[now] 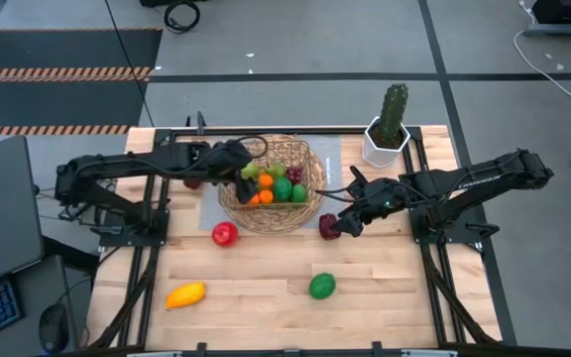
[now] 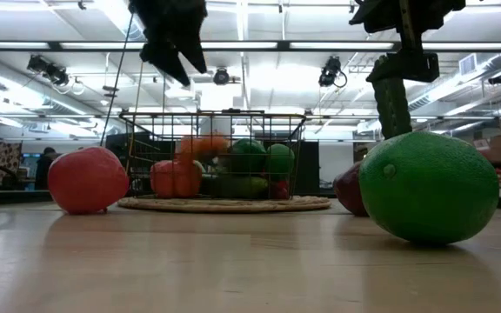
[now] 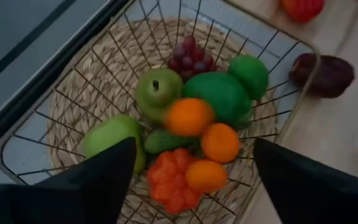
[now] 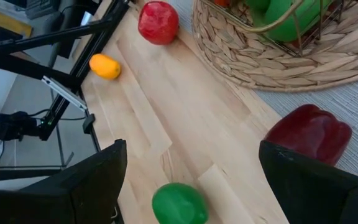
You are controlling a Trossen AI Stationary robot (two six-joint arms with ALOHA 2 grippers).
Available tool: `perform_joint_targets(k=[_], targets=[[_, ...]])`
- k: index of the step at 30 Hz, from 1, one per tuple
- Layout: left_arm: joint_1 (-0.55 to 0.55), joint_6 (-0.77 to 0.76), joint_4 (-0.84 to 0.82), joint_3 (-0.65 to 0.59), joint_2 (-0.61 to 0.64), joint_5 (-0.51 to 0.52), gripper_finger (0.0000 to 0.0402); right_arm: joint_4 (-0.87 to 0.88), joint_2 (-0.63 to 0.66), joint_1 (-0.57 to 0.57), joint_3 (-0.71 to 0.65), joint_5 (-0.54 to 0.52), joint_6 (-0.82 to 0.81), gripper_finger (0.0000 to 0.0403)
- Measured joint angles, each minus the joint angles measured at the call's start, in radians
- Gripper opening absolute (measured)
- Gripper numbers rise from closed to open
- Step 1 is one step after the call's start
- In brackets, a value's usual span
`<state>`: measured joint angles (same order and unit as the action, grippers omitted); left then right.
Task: Build produce basket
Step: Put the yellow mango into the gold wire basket
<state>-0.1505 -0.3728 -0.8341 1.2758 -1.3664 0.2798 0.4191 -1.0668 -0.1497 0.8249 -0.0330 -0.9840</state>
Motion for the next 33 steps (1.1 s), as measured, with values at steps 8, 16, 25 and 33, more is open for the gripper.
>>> perform_joint_targets(k=[8,16,25,33], targets=[[-0.001,-0.069,-0.136,0.063,0.001,-0.095,0.0370,0.000,0.000,0.000,0.000,0.027,0.023,0.0368],[0.106,-0.167,-0.436,0.177,0.003,-0.150,0.0369,0.000,0.000,0.001,0.000,0.014,0.076,0.0368],[0.316,-0.311,-0.574,0.176,-0.038,-0.328,0.0369,0.000,0.000,0.001,0.000,0.000,0.115,0.0368],[0.523,-0.516,-0.585,0.102,-0.042,-0.464,0.0369,0.000,0.000,0.001,0.000,-0.007,0.150,0.0368]])
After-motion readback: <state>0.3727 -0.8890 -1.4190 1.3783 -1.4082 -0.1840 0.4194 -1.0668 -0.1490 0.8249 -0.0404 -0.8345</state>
